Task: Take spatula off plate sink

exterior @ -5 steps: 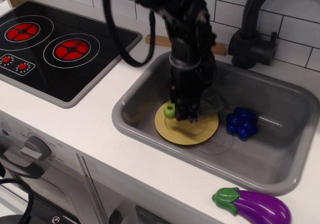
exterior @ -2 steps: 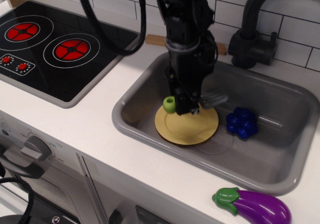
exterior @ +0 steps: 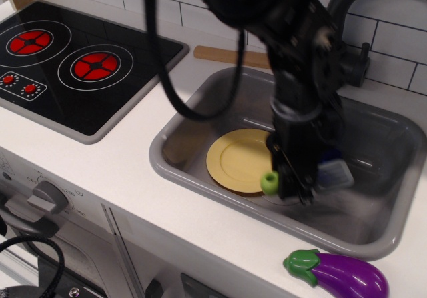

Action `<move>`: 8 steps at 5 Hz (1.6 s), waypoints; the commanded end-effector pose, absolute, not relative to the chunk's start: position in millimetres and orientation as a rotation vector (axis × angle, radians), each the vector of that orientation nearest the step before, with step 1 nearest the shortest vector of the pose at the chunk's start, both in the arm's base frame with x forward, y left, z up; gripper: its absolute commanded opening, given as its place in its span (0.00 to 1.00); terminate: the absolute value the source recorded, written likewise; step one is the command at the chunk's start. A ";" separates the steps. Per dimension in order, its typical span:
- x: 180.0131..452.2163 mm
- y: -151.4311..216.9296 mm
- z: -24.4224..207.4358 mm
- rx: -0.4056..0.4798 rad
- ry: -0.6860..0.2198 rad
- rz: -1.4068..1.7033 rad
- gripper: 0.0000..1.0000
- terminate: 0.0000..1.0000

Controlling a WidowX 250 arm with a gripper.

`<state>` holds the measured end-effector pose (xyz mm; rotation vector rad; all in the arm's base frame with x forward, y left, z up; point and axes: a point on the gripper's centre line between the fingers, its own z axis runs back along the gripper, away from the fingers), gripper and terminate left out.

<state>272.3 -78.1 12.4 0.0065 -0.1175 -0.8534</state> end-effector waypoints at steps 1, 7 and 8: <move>267.9 -104.6 4.7 -0.013 -0.124 -0.889 0.00 0.00; 286.7 -96.2 84.6 -0.149 -0.221 -0.749 1.00 0.00; 286.7 -96.2 84.6 -0.149 -0.221 -0.749 1.00 1.00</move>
